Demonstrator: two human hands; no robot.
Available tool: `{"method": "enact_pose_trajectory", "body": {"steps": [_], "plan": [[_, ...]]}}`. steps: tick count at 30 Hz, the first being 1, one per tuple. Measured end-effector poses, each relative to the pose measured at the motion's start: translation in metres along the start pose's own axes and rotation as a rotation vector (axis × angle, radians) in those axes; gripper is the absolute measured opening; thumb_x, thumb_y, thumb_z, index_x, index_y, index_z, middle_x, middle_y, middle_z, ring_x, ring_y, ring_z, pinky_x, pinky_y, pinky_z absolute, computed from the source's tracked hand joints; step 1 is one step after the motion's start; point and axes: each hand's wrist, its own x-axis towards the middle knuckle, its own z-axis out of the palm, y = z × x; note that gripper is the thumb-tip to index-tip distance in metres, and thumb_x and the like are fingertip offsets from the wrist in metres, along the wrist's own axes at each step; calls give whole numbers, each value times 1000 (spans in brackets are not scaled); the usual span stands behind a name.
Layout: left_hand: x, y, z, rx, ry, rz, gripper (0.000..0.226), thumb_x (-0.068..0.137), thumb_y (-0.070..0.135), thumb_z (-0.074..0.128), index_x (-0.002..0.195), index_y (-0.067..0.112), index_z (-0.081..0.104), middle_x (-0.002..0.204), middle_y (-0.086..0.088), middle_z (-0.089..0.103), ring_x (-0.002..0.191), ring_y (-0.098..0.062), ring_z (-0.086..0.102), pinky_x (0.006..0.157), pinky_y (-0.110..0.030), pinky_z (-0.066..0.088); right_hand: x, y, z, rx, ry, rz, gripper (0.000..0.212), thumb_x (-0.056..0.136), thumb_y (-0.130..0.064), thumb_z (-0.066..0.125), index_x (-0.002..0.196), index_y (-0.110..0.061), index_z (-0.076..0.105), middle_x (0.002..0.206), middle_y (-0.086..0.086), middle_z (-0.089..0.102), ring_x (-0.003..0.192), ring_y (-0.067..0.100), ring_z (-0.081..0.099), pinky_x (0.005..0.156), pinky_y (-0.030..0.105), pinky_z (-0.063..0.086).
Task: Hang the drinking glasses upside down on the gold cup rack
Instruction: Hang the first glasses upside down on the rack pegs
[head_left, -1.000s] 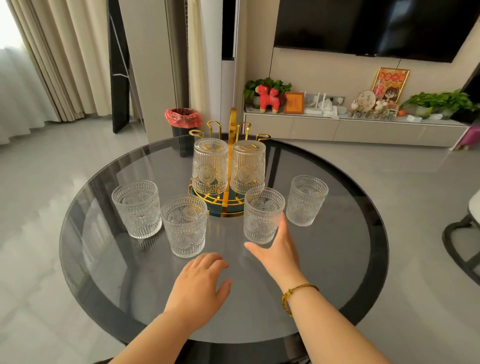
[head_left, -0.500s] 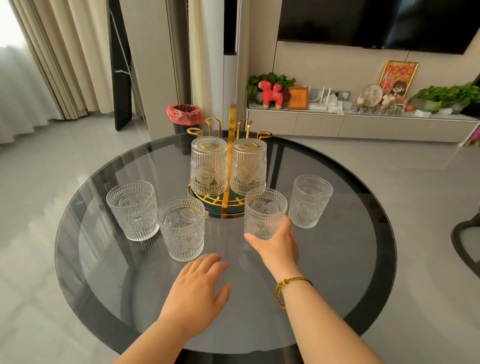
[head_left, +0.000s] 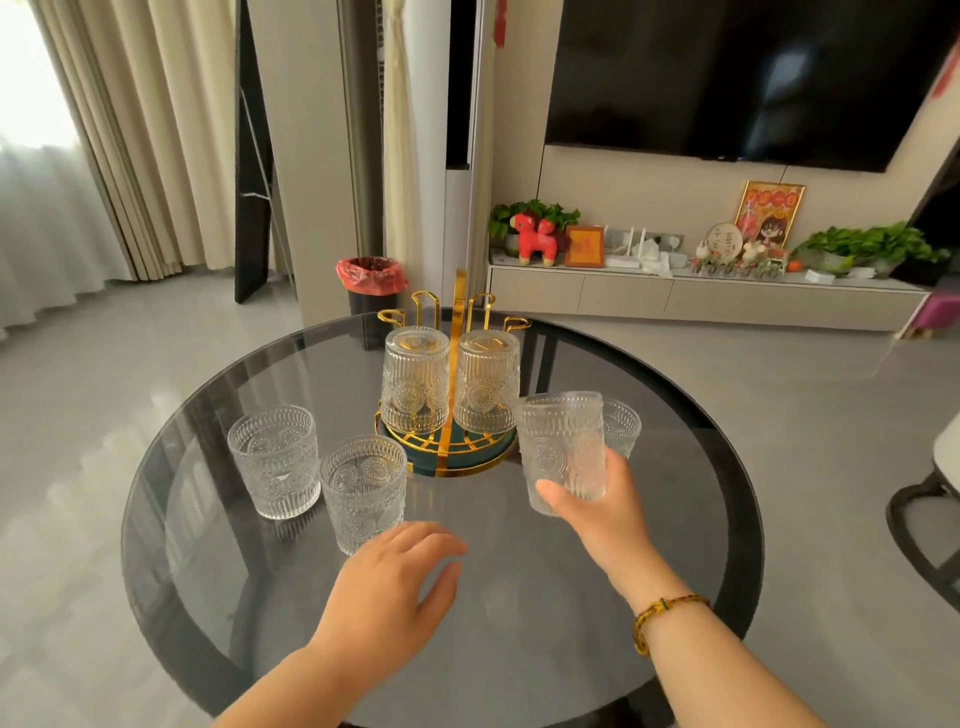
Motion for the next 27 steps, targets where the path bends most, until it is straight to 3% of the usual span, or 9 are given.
{"method": "enact_pose_trajectory", "body": {"steps": [3,6,7,9,12,17,19,24,27], "plan": [[35,2,-27,-31,75,23,30,78,26,42,81,12,68,80,-2,73,83,-11,52,71,-21,41,15,-27,-14,-6,21,-62,48,67,-18,72,104,-26,43,93,-15,53,85,2,53,62,14,38],[67,-4,-46,41,114,42,31,80,24,42,88,10,68,90,-6,73,86,-17,65,73,-24,51,31,-50,-25,-52,29,-89,50,66,-20,73,108,-22,45,93,-12,53,85,2,53,64,17,41],[77,-8,-49,83,117,28,28,82,23,46,95,10,67,98,-8,72,92,-23,67,81,-32,51,37,-57,-29,-74,35,-96,50,66,-22,73,107,-22,44,92,-13,53,84,2,52,64,18,41],[96,-19,-51,135,85,-38,29,87,20,53,115,11,57,123,-10,61,115,-27,55,100,-41,39,50,-70,-35,-123,55,-104,48,66,-25,72,104,-22,43,94,-8,53,83,4,51,62,21,40],[116,-39,-48,211,-14,-79,47,91,31,45,135,21,32,147,-1,34,136,-18,27,113,-34,16,70,-85,-43,-183,95,-107,48,67,-29,72,101,-21,39,101,-2,50,87,12,49,61,23,38],[134,-65,-43,294,-116,-110,55,91,43,40,138,25,21,152,3,21,140,-15,14,115,-33,6,103,-107,-46,-265,113,-106,50,69,-31,71,103,-17,37,111,3,45,102,18,43,76,29,34],[138,-70,-41,278,-131,-118,54,90,44,40,137,26,23,151,3,23,140,-15,15,115,-34,6,115,-115,-43,-310,87,-100,60,70,-33,70,115,-14,36,125,7,42,110,19,41,81,29,32],[141,-75,-36,240,-144,-121,53,89,46,41,136,26,27,148,4,30,138,-14,18,115,-32,10,140,-132,-34,-413,46,-130,71,69,-32,71,125,-13,31,133,7,38,102,13,34,80,27,30],[140,-77,-34,229,-132,-125,53,88,47,41,135,27,27,148,4,30,138,-14,19,115,-32,11,151,-137,-28,-436,18,-160,74,69,-30,72,128,-14,31,138,7,36,114,18,37,84,27,30]]}}
